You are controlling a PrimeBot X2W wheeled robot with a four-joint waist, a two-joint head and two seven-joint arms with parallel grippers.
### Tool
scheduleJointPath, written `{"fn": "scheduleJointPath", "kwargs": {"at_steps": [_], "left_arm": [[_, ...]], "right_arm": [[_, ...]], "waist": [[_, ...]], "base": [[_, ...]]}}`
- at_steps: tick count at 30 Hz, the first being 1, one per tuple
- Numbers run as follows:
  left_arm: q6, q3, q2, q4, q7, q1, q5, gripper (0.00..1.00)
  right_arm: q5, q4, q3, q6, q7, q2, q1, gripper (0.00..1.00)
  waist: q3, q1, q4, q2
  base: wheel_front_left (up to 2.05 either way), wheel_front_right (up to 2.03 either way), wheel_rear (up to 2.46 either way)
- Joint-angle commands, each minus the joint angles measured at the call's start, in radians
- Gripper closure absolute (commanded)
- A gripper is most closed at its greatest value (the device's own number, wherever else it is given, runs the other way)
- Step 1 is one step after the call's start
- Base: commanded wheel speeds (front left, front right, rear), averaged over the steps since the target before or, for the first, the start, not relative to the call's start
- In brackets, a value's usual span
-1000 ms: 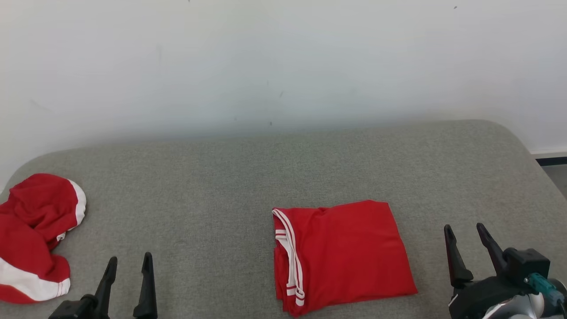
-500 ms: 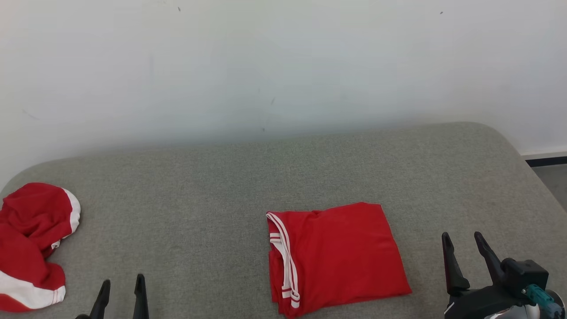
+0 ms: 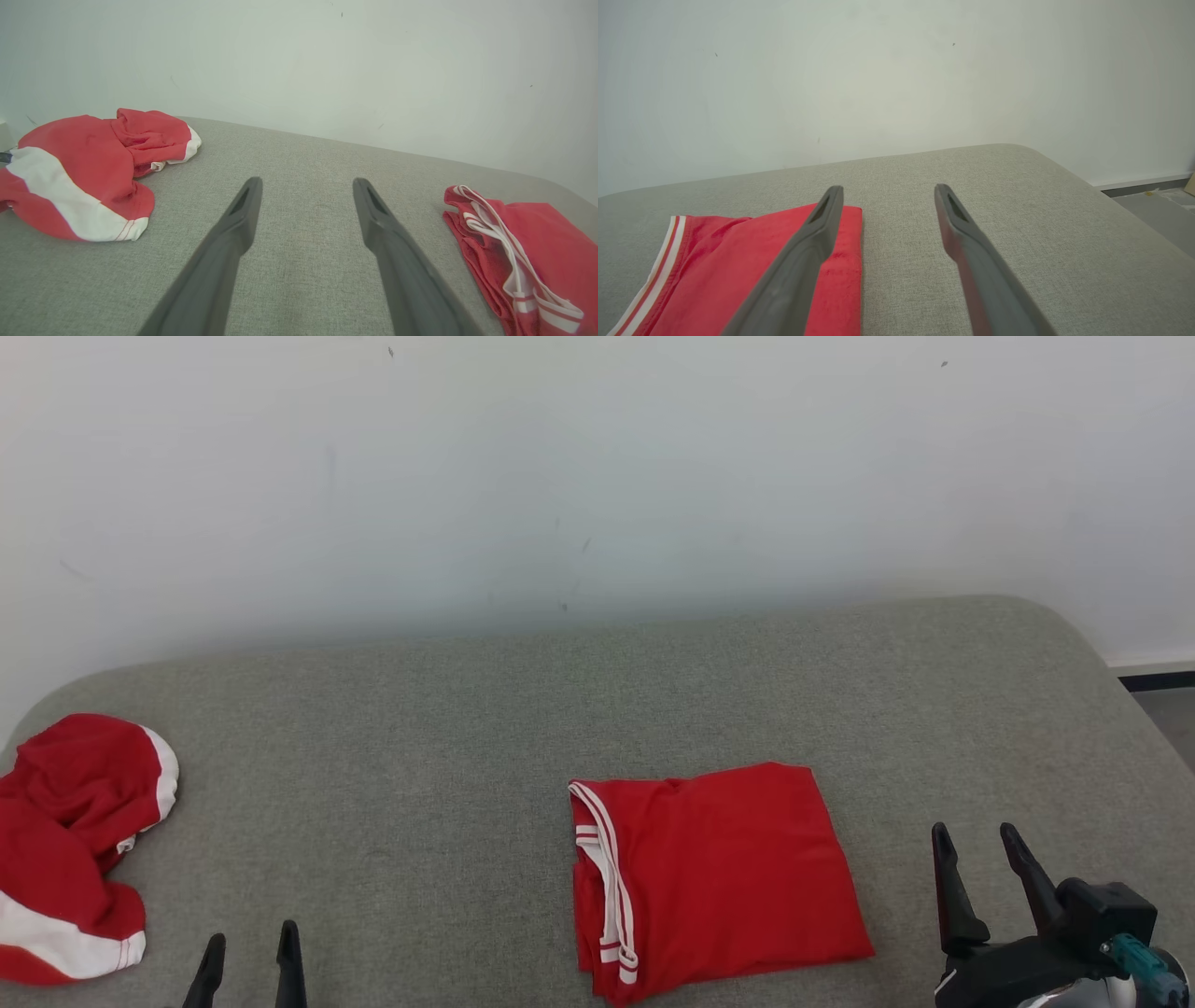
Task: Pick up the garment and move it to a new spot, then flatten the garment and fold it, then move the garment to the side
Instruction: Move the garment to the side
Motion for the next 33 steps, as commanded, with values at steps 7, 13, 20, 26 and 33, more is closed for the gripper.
{"fn": "scheduleJointPath", "kwargs": {"at_steps": [7, 13, 20, 26, 33], "left_arm": [[0.006, 0.0, -0.002, -0.009, 0.0, 0.006, -0.002, 0.0], [0.013, -0.015, -0.002, -0.017, 0.0, 0.003, -0.006, 0.0], [0.011, -0.044, -0.002, -0.028, 0.0, -0.015, 0.006, 0.0], [0.009, -0.062, -0.001, -0.033, 0.0, -0.026, 0.02, 0.0], [0.006, -0.064, 0.003, -0.028, 0.0, -0.035, 0.025, 0.0]], "right_arm": [[-0.012, 0.001, -0.012, -0.003, 0.002, 0.005, -0.008, 0.0], [0.005, 0.013, -0.023, -0.003, 0.034, 0.013, -0.048, 0.0], [0.043, 0.105, -0.056, -0.003, 0.251, 0.014, -0.147, 0.0], [0.032, 0.221, -0.098, -0.003, 0.487, 0.024, -0.232, 0.0], [-0.029, 0.295, -0.127, -0.003, 0.609, 0.034, -0.265, 0.0]], "waist": [[0.007, 0.0, 0.002, 0.0], [0.017, 0.0, 0.014, 0.0], [0.044, 0.0, 0.054, 0.0], [0.076, 0.0, 0.107, 0.0], [0.111, 0.0, 0.163, 0.0]], "base": [[0.0, 0.0, 0.0], [0.0, 0.0, 0.0], [0.0, 0.0, 0.0], [0.0, 0.0, 0.0], [0.0, 0.0, 0.0]]}}
